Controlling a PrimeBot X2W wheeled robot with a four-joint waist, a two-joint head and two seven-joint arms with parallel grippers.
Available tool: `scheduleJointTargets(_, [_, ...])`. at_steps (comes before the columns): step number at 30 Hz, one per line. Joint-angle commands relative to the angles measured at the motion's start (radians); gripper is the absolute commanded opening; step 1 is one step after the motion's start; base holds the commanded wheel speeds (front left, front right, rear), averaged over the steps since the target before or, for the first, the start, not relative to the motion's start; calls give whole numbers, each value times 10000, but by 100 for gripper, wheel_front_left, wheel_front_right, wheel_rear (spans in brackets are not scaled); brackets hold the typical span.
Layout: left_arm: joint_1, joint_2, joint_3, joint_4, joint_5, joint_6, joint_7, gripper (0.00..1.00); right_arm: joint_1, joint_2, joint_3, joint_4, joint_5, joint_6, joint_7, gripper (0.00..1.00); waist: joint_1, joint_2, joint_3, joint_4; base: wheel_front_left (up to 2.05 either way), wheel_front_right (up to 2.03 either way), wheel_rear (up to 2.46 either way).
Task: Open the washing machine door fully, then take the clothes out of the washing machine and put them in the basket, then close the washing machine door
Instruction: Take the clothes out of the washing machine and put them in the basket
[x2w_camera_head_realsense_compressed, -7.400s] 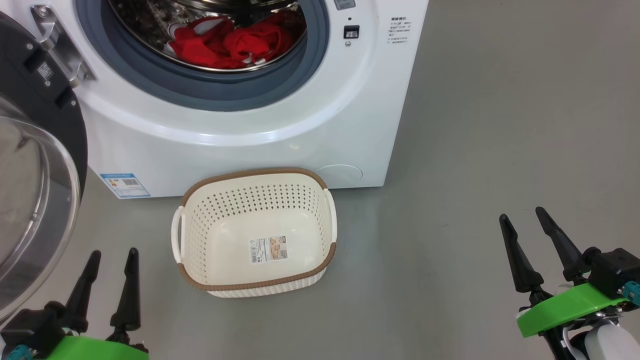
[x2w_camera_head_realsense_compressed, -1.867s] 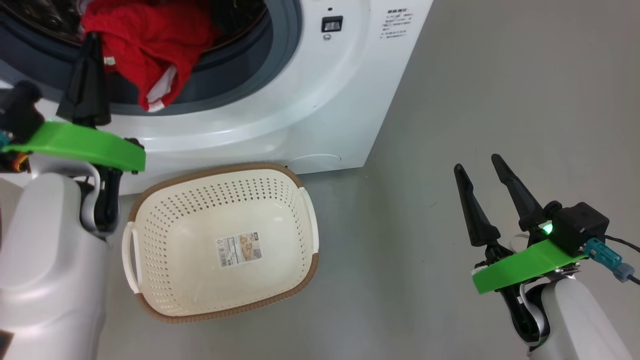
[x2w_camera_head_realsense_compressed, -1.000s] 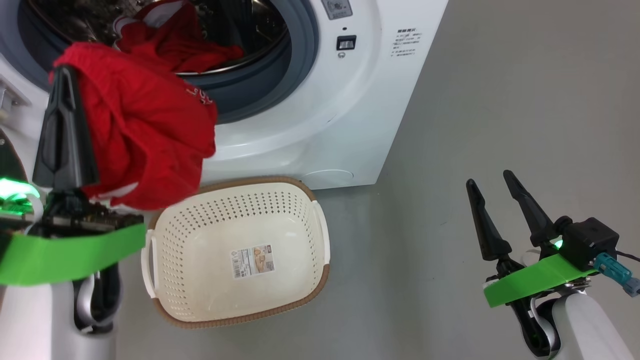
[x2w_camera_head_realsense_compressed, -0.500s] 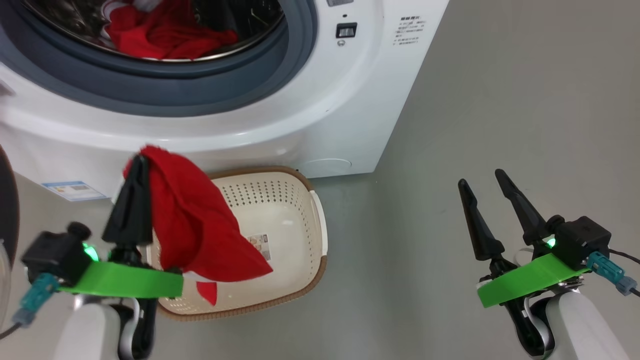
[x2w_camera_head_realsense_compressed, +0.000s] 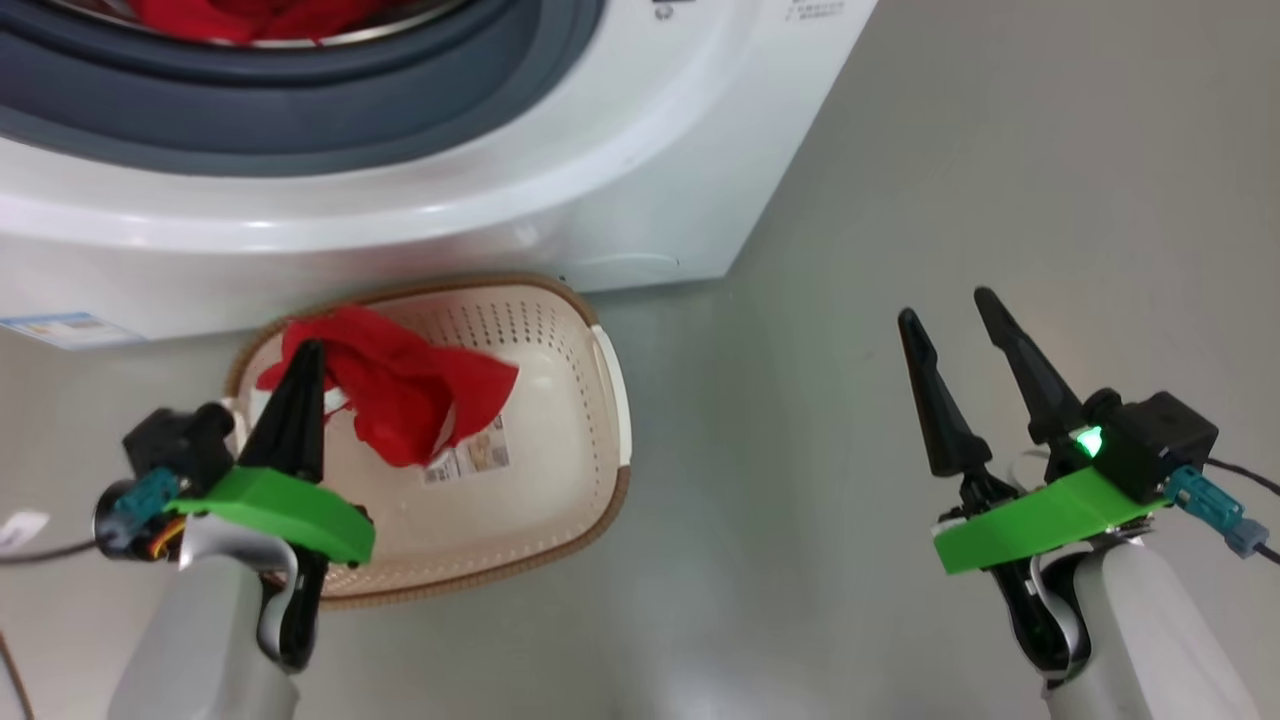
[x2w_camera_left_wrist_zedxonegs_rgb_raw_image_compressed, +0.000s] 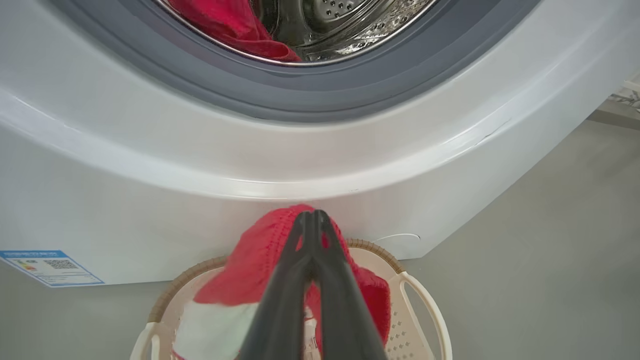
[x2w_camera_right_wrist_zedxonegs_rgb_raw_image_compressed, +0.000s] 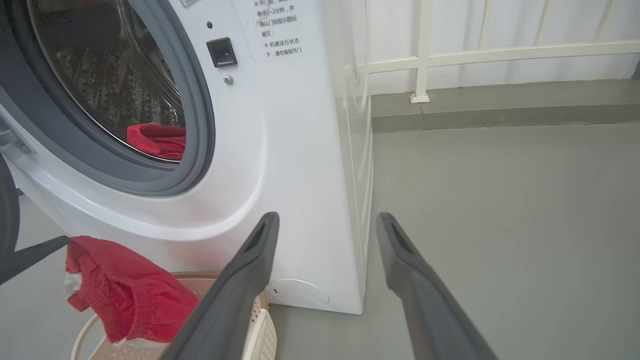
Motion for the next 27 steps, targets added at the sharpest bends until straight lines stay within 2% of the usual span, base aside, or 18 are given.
scheduleJointTargets(1, [-291, 328, 185, 185, 101, -31, -119, 0, -120, 60, 198, -284, -73, 16, -118, 100, 0, 0, 452, -205, 0, 0, 0])
scheduleJointTargets(2, [-291, 328, 185, 185, 101, -31, -119, 0, -120, 60, 198, -284, -73, 16, -118, 100, 0, 0, 452, -205, 0, 0, 0])
scheduleJointTargets(4, [-751, 436, -40, 1164, 102, -32, -120, 0, -295, 163, 224, -324, -94, 16, -118, 100, 0, 0, 777, -343, 0, 0, 0])
scheduleJointTargets(16, [-2512, 711, -932, 4654, -33, -33, -121, 0, -827, 512, 369, -460, -191, 16, -118, 100, 0, 0, 1957, -837, 0, 0, 0])
scheduleJointTargets(27, [-3632, 940, -2454, 6398, -525, -34, -13, 0, -1250, 662, 659, -458, -243, 16, -118, 100, 0, 0, 2557, -1170, 0, 0, 0])
